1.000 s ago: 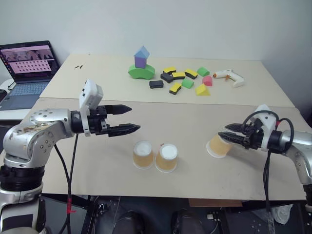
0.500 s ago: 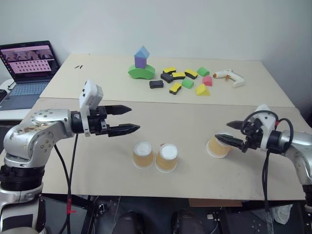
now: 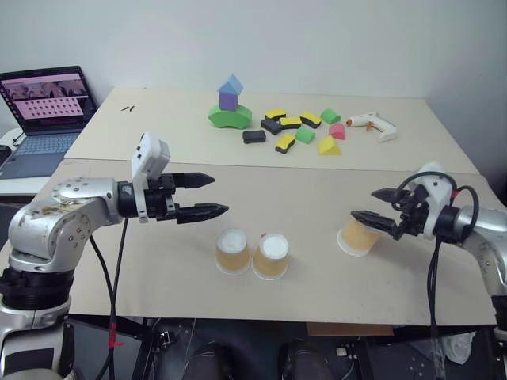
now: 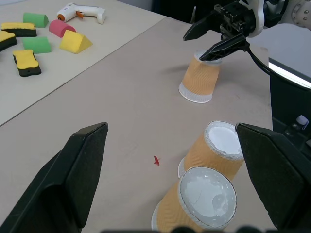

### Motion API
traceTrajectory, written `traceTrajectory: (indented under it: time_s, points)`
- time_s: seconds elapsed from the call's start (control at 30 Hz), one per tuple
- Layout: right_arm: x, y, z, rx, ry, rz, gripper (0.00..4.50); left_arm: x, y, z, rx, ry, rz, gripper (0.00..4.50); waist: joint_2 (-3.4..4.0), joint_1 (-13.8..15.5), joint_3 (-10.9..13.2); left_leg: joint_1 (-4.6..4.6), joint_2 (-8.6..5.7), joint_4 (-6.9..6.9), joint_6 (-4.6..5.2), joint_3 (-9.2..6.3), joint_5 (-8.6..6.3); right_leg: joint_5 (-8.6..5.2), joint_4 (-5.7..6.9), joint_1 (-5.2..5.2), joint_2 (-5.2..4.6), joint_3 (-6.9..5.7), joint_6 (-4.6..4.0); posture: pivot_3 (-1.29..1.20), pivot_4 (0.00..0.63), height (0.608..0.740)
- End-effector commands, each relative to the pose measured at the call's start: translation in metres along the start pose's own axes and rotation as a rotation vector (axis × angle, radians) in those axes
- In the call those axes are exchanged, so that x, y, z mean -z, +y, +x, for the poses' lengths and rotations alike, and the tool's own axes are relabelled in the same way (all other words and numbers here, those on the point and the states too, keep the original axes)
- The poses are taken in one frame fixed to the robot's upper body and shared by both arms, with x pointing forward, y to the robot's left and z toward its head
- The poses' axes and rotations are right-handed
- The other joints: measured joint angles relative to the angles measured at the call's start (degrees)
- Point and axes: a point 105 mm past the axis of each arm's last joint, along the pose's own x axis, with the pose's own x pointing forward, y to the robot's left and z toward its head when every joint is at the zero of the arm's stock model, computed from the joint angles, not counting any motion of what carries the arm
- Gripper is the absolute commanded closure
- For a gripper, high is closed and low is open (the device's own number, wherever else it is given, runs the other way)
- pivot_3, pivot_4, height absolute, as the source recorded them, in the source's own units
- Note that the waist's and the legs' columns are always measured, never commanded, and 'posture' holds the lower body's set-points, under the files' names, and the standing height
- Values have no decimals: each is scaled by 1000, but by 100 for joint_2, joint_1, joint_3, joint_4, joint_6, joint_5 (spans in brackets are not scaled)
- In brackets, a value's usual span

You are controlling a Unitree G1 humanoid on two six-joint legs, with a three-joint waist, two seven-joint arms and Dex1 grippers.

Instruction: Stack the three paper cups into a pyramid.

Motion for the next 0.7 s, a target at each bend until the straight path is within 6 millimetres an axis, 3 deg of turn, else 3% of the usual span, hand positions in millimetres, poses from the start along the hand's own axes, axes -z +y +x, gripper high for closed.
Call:
traceTrajectory:
  time_s: [0.03, 0.3, 0.7]
  points:
    - [-40, 4, -26, -8, -63, -97, 79, -9, -4, -3, 5, -8, 46, 0, 4, 4, 3, -1, 0, -1, 0, 0, 0, 0, 0, -2, 0, 1, 0, 0, 150, 703]
    - [-8, 14, -25, -14, 17, -41, 79, -10, -6, -3, 0, -12, 40, 0, -1, 8, 4, 1, -2, -1, 0, -4, 0, 0, -3, 6, -2, 2, 0, 0, 150, 703]
    - [15, 3, -14, -3, 40, 17, 79, -12, -6, -4, -12, -10, 40, 0, -1, -6, 4, 4, 0, -3, 0, -1, 0, 0, -2, 5, 0, -1, 1, 0, 150, 703]
